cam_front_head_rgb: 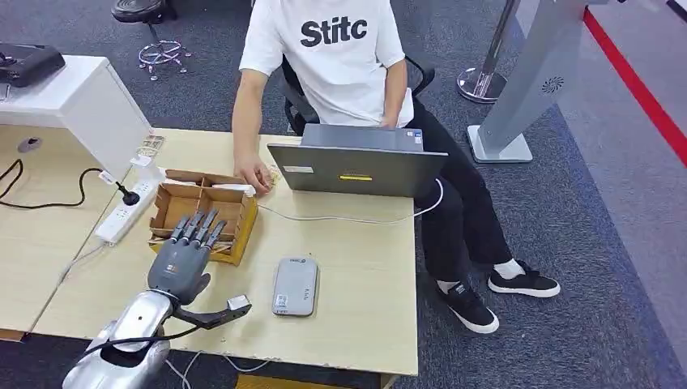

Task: Pass the card to the sensor for recognition and then transmit it.

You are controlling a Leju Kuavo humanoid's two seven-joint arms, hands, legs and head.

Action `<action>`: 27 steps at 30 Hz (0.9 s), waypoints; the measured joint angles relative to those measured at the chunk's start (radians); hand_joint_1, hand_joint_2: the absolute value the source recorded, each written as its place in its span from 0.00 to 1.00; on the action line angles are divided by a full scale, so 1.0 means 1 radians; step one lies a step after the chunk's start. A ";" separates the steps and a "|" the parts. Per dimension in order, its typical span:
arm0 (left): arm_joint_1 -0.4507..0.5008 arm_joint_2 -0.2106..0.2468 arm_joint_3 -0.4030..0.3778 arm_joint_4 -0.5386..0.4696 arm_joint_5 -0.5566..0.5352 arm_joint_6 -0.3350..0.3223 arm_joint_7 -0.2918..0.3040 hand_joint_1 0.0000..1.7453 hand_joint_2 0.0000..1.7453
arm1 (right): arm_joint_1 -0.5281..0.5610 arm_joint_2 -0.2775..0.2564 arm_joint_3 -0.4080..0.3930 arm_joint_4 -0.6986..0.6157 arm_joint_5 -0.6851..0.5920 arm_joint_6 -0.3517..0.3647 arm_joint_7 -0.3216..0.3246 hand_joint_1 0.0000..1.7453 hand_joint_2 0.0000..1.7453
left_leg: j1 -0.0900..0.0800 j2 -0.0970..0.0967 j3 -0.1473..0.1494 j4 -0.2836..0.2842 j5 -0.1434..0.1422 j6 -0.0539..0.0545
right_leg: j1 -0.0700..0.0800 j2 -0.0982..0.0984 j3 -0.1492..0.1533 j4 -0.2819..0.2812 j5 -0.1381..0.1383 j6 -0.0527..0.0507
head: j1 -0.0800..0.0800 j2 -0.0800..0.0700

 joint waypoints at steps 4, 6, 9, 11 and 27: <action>0.000 -0.004 0.013 0.002 -0.001 0.004 0.005 1.00 1.00 | 0.000 0.000 0.000 0.000 0.004 0.002 -0.005 0.00 1.00 | 0.000 0.000 0.000 0.000 0.000 0.000 | 0.000 0.000 0.000 0.000 0.000 0.000 | 0.000 0.000; -0.001 -0.008 0.024 0.011 0.003 0.003 0.013 1.00 1.00 | 0.000 0.000 -0.001 0.000 0.006 0.005 -0.011 0.00 1.00 | 0.000 0.000 0.000 0.000 0.000 0.000 | 0.000 0.000 0.000 0.000 0.000 0.000 | 0.000 0.000; -0.002 -0.012 0.040 0.029 0.007 0.004 0.016 1.00 1.00 | 0.000 0.001 -0.003 0.000 0.009 0.006 -0.015 0.00 1.00 | 0.000 0.000 0.000 0.000 0.000 0.000 | 0.000 0.000 0.000 0.000 0.000 0.000 | 0.000 0.000; -0.003 -0.014 0.047 0.038 0.007 0.005 0.016 1.00 1.00 | 0.000 0.002 -0.003 0.000 0.009 0.006 -0.015 0.00 1.00 | 0.000 0.000 0.000 0.000 0.000 0.000 | 0.000 0.000 0.000 0.000 0.000 0.000 | 0.000 0.000; -0.026 -0.029 0.077 0.089 0.007 0.073 0.029 1.00 1.00 | 0.000 0.004 -0.018 0.000 0.022 0.003 -0.013 0.00 1.00 | 0.000 0.000 0.000 0.000 0.000 0.000 | 0.000 0.000 0.000 0.000 0.000 0.000 | 0.000 0.000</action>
